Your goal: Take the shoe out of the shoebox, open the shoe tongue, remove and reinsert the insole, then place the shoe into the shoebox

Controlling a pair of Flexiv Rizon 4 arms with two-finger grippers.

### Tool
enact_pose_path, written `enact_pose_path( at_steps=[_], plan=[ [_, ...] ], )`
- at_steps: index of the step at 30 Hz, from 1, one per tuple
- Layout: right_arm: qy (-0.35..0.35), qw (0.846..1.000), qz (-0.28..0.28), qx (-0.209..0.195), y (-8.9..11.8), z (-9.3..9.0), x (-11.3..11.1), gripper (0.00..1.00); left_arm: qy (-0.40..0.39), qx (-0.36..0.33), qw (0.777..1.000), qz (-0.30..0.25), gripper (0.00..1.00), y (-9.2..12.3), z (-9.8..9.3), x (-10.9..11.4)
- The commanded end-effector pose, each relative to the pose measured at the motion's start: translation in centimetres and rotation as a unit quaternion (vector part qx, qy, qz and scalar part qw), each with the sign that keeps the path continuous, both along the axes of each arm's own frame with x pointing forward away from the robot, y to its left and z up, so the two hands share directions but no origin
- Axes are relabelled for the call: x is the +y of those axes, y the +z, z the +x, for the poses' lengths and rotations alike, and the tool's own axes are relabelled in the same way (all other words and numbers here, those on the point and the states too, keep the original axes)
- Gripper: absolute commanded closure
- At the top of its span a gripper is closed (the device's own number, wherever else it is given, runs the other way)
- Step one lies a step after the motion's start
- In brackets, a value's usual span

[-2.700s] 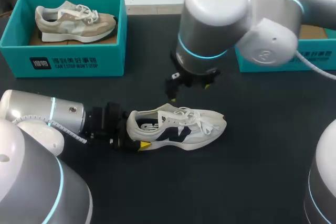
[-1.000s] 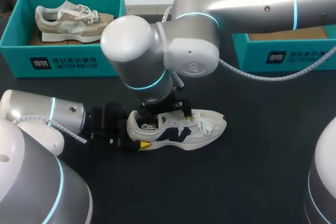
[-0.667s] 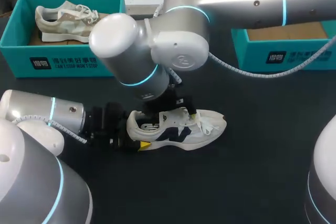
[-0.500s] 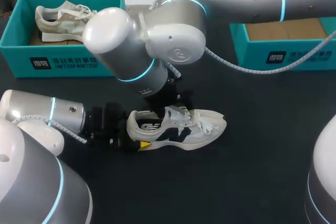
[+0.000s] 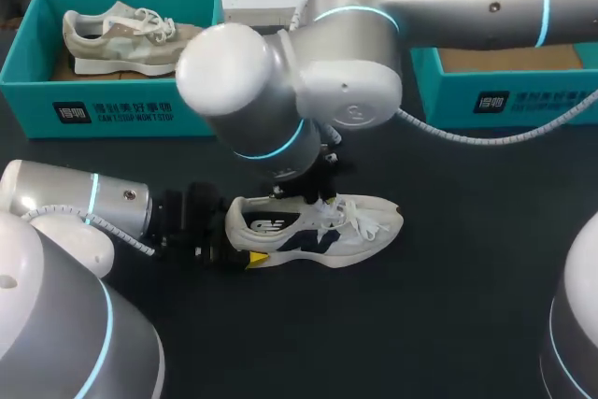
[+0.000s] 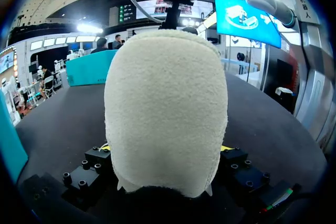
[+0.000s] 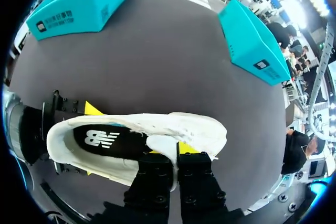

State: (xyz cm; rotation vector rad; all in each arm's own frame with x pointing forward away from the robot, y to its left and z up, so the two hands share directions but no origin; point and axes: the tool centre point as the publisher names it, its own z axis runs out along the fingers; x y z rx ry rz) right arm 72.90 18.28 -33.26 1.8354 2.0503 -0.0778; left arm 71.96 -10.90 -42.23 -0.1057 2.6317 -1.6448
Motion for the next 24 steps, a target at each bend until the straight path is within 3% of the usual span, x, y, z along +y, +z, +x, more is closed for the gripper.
enact_pose_path(
  at_steps=[1,9,24],
  plan=[
    [0.023,0.998,0.065,0.004,0.9,0.2,-3.4,1.00,0.002,-0.001,1.000,0.001,1.00,-0.4,-0.4,-0.2],
    [0.048,0.997,0.059,0.009,0.9,1.3,-6.7,1.00,0.002,-0.001,1.000,0.001,1.00,-0.4,-0.4,-0.2],
    [0.087,0.995,0.054,0.007,-5.2,2.2,-10.5,1.00,0.002,-0.001,1.000,0.001,1.00,-0.4,-0.4,-0.2]
  ],
)
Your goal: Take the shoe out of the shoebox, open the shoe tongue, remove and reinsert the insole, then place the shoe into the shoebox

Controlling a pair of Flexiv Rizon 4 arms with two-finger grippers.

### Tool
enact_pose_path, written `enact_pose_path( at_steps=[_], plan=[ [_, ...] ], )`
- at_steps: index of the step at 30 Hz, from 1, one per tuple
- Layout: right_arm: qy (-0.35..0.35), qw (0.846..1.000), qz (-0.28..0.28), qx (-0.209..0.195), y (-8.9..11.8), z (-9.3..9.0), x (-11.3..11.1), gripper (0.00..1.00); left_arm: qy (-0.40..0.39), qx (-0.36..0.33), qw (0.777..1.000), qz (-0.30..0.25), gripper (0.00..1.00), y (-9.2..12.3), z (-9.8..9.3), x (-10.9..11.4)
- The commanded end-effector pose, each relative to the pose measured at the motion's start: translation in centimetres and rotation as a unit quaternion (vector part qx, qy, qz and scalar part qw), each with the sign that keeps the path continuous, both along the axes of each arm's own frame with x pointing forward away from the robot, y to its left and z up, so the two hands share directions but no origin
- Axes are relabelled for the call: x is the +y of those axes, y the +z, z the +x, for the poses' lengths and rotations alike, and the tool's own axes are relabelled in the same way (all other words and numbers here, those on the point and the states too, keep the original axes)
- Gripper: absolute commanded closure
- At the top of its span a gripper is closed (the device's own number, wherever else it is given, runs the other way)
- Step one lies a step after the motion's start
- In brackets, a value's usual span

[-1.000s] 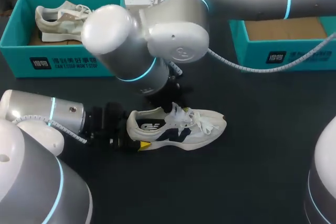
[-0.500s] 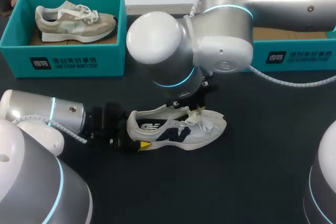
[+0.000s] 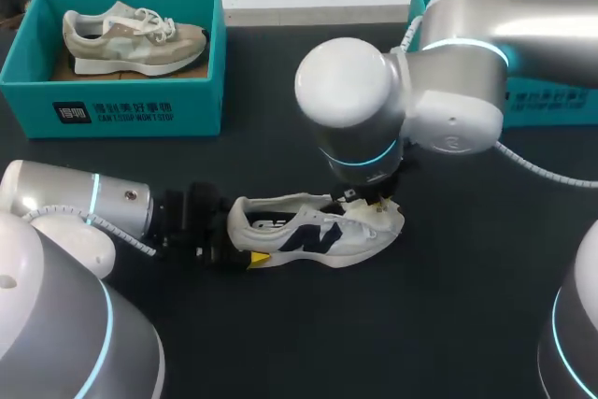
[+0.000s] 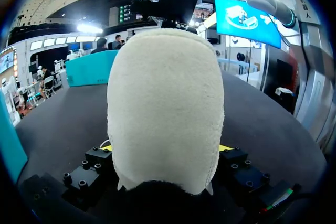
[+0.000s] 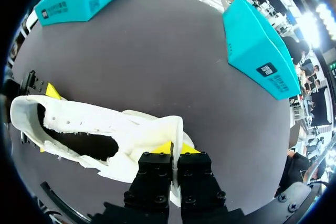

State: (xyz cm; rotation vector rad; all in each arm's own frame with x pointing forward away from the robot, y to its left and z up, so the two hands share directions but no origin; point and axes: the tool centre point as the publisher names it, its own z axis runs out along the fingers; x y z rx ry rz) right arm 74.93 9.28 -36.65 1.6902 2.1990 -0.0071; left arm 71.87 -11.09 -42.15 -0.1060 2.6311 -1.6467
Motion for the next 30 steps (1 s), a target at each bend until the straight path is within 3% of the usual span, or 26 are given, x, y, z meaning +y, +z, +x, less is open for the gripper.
enact_pose_path(
  at_steps=[1,2,3,4,5,9,13,19,30],
  plan=[
    [0.013,0.999,0.037,0.008,-2.1,0.2,-1.6,0.90,0.002,-0.001,1.000,0.001,1.00,-0.5,-0.3,0.0],
    [0.018,0.999,0.034,0.011,-2.4,0.3,-1.7,0.62,0.002,-0.001,1.000,0.001,1.00,-0.5,-0.3,0.0],
    [0.018,0.999,0.033,0.011,-2.5,0.3,-1.7,0.42,0.002,-0.001,1.000,0.001,1.00,-0.5,-0.3,0.0],
    [0.018,0.999,0.033,0.011,-2.5,0.4,-1.5,0.11,0.002,-0.001,1.000,0.001,1.00,-0.5,-0.3,0.0],
    [0.018,0.999,0.033,0.011,-2.5,0.4,-1.5,0.00,0.002,-0.001,1.000,0.001,1.00,-0.5,-0.3,0.0],
    [0.015,0.999,0.030,0.013,-3.0,0.5,-1.8,0.00,0.002,-0.001,1.000,0.001,1.00,-0.5,-0.3,0.0],
    [0.016,1.000,0.018,0.020,-2.2,0.4,-1.3,0.00,0.002,-0.001,1.000,0.001,1.00,-0.5,-0.3,0.0],
    [0.019,1.000,0.017,-0.015,2.1,0.4,-0.7,0.00,0.002,-0.001,1.000,0.001,1.00,-0.5,-0.3,0.0],
    [0.106,0.992,0.011,-0.060,9.3,2.2,2.4,0.00,0.002,-0.001,1.000,0.001,1.00,-0.5,-0.3,0.0]
  ],
)
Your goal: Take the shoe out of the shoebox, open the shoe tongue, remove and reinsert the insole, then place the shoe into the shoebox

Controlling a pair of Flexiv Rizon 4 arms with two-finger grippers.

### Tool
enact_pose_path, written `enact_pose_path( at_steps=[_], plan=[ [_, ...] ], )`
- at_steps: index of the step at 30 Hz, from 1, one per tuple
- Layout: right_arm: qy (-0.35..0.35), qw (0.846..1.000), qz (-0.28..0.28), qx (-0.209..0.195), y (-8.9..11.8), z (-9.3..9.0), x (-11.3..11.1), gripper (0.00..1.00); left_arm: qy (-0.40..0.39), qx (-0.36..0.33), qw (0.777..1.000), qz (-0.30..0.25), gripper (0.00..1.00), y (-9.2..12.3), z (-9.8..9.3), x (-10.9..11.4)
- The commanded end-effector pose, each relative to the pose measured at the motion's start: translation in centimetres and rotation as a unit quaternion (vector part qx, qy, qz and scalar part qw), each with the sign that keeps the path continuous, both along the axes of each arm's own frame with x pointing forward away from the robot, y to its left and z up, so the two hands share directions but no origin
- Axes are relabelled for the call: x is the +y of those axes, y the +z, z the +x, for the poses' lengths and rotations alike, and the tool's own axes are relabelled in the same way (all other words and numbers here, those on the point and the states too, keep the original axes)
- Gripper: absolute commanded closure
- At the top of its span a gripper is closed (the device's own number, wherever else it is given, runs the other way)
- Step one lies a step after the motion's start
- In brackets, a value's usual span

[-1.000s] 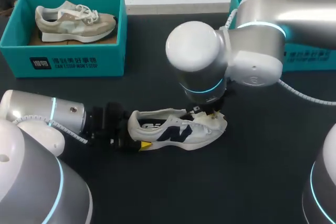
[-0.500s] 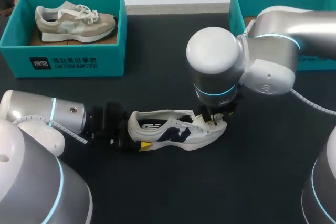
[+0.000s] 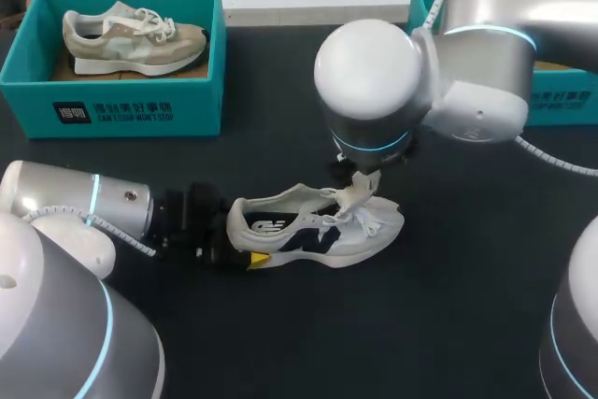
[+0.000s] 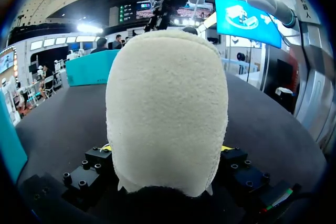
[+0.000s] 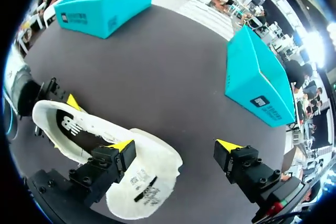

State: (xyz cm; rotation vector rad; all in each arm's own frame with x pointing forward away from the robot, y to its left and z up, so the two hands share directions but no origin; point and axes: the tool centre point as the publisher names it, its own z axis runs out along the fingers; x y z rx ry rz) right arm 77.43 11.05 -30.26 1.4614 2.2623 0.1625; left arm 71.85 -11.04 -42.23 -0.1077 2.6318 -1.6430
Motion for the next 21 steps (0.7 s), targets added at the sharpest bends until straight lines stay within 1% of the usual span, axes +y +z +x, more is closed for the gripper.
enact_pose_path(
  at_steps=[1,4,7,9,10,11,14,15,17,18,19,20,21],
  plan=[
    [0.024,1.000,-0.001,-0.007,3.4,-0.1,0.8,0.00,0.001,-0.001,1.000,0.000,1.00,-0.4,-0.3,-0.1],
    [0.065,0.998,0.000,-0.018,5.0,0.5,2.2,0.00,0.001,-0.001,1.000,0.000,1.00,-0.4,-0.3,-0.1],
    [0.136,0.990,0.014,-0.022,6.0,0.9,3.5,0.00,0.001,-0.001,1.000,0.000,1.00,-0.4,-0.3,-0.1],
    [0.193,0.981,0.009,-0.006,6.6,1.1,4.8,0.00,0.001,-0.001,1.000,0.000,1.00,-0.4,-0.3,-0.1],
    [0.215,0.977,0.011,-0.004,6.8,1.2,5.3,0.00,0.001,-0.001,1.000,0.000,1.00,-0.4,-0.3,-0.1],
    [0.246,0.969,0.015,0.007,7.0,1.2,5.9,0.00,0.001,-0.001,1.000,0.000,1.00,-0.4,-0.3,-0.1],
    [0.309,0.950,0.015,0.031,7.6,1.1,7.4,0.00,0.001,-0.001,1.000,0.000,1.00,-0.4,-0.3,-0.1],
    [0.333,0.942,0.008,0.044,7.6,1.0,7.9,0.00,0.001,-0.001,1.000,0.000,1.00,-0.4,-0.3,-0.1],
    [0.364,0.929,0.002,0.062,7.7,0.9,8.9,0.00,0.001,-0.001,1.000,0.000,1.00,-0.4,-0.3,-0.1],
    [0.377,0.923,-0.005,0.071,7.6,0.8,9.2,0.09,0.001,-0.001,1.000,0.000,1.00,-0.4,-0.3,-0.1],
    [0.386,0.919,-0.008,0.080,7.5,0.7,9.5,0.50,0.001,-0.001,1.000,0.000,1.00,-0.4,-0.3,-0.1],
    [0.395,0.914,-0.014,0.090,7.3,0.6,9.7,0.53,0.001,-0.001,1.000,0.000,1.00,-0.4,-0.3,-0.1],
    [0.401,0.911,-0.019,0.100,7.0,0.5,9.8,0.65,0.001,-0.001,1.000,0.000,1.00,-0.4,-0.3,-0.1]
  ],
)
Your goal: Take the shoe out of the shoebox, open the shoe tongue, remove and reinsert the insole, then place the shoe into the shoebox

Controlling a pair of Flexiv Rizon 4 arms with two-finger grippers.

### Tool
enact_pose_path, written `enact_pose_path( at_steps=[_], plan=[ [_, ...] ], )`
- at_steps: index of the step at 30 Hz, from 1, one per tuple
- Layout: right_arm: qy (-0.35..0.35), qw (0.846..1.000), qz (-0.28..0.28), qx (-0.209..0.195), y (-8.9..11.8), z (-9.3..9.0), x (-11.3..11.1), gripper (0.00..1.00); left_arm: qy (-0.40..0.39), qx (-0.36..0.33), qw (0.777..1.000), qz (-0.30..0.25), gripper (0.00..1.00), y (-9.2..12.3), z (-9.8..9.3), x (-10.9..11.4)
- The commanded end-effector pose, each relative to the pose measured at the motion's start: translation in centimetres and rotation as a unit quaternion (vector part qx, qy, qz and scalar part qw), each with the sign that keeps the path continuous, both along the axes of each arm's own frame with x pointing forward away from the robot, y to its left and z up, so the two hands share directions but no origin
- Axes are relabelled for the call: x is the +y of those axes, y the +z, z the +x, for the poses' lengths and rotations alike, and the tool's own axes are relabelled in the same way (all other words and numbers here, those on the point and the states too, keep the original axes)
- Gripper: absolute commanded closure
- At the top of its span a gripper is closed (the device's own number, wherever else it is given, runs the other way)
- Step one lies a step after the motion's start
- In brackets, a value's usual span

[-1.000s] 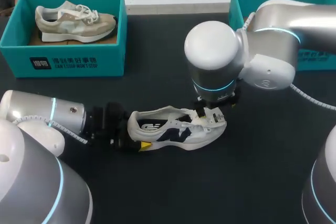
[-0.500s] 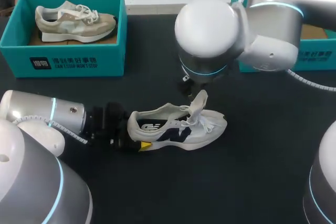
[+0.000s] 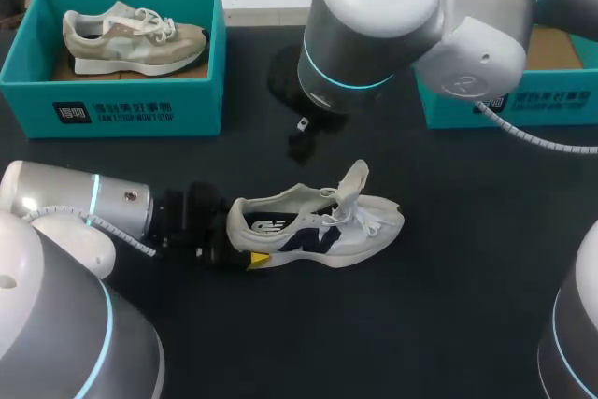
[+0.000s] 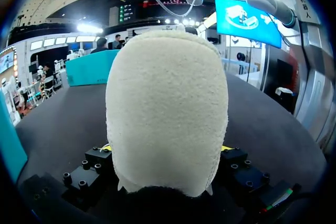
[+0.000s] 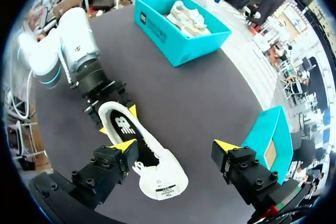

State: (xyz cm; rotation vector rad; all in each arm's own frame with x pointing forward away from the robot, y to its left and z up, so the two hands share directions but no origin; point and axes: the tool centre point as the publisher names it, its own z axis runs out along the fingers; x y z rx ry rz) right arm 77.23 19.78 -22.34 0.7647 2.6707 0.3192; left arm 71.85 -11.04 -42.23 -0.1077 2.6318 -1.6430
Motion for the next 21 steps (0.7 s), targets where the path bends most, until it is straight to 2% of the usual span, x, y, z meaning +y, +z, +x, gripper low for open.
enact_pose_path(
  at_steps=[1,2,7,21],
  plan=[
    [0.125,0.989,-0.043,0.071,-1.2,0.5,1.4,0.88,0.001,-0.001,1.000,0.000,1.00,-0.4,-0.3,-0.1],
    [0.130,0.988,-0.042,0.076,-1.5,0.2,1.7,1.00,0.001,-0.001,1.000,0.000,1.00,-0.4,-0.3,-0.1],
    [0.178,0.977,-0.071,0.090,-2.9,-1.7,3.1,1.00,0.001,-0.001,1.000,0.000,1.00,-0.4,-0.3,-0.1],
    [0.178,0.977,-0.071,0.090,-2.9,-1.7,3.1,1.00,0.001,-0.001,1.000,0.000,1.00,-0.4,-0.3,-0.1]
  ],
)
